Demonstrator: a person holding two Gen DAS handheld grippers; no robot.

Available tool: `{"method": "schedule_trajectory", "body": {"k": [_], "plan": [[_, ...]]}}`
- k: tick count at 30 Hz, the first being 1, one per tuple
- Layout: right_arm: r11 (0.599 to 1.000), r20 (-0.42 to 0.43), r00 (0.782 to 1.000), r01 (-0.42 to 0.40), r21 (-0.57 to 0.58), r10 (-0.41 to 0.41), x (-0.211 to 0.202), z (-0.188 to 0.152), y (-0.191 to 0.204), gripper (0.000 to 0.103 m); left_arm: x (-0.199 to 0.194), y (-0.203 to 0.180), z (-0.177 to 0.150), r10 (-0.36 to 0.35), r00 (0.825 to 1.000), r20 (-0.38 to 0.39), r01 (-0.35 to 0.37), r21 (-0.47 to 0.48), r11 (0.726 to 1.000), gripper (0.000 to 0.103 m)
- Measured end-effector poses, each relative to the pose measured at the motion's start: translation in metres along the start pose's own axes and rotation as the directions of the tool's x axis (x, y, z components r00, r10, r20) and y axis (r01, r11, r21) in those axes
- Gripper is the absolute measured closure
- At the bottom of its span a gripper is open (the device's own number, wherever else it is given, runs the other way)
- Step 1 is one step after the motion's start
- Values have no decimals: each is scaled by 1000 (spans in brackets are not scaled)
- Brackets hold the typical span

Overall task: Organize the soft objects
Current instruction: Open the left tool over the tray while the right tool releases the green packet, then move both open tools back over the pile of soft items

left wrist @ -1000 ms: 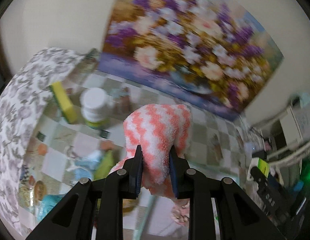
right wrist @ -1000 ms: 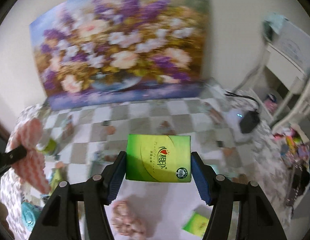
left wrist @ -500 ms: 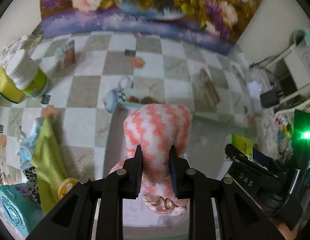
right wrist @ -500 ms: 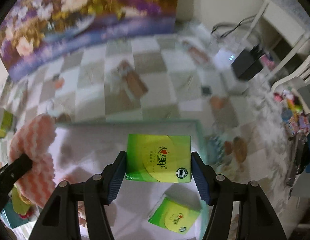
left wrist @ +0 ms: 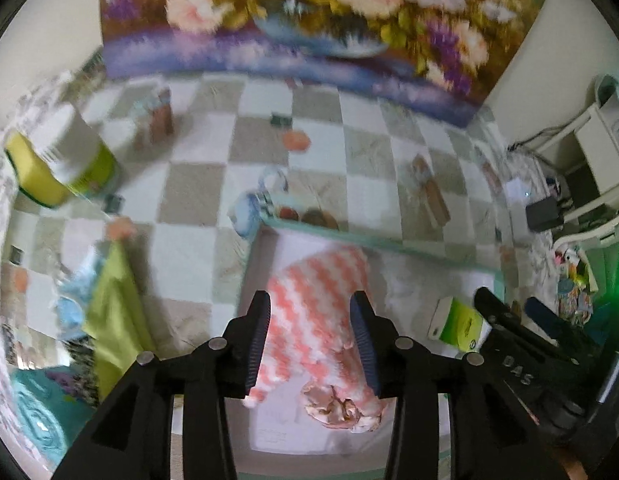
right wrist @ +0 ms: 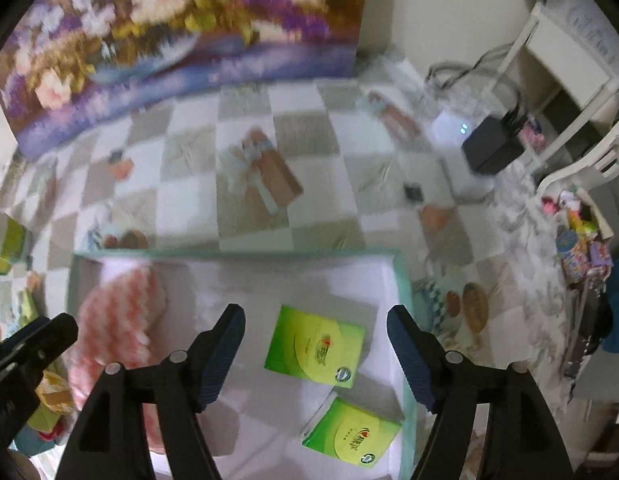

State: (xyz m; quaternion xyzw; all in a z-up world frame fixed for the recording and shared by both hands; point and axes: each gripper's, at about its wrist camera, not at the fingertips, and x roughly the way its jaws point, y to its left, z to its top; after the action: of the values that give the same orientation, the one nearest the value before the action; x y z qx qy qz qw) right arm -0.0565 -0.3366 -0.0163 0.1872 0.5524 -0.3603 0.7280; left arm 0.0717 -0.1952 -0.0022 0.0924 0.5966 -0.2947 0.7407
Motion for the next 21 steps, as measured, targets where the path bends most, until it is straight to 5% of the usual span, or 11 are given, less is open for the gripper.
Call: {"method": "schedule_trajectory", "body": {"k": [3, 11, 15, 21], "plan": [[1000, 73, 997, -19, 4, 19, -26, 5, -2, 26, -21, 4, 5, 4, 998, 58, -4, 5, 1000, 42], [1000, 228, 973, -23, -9, 24, -85, 11, 5, 25, -64, 25, 12, 18, 983, 182, -16, -14, 1000, 41], [1000, 257, 966, -20, -24, 25, -95, 11, 11, 25, -76, 50, 12, 122, 966, 228, -114, -46, 992, 30], [997, 242, 970, -16, -73, 33, -90, 11, 35, 25, -80, 107, 16, 301, 929, 215, -272, -155, 950, 30]]}}
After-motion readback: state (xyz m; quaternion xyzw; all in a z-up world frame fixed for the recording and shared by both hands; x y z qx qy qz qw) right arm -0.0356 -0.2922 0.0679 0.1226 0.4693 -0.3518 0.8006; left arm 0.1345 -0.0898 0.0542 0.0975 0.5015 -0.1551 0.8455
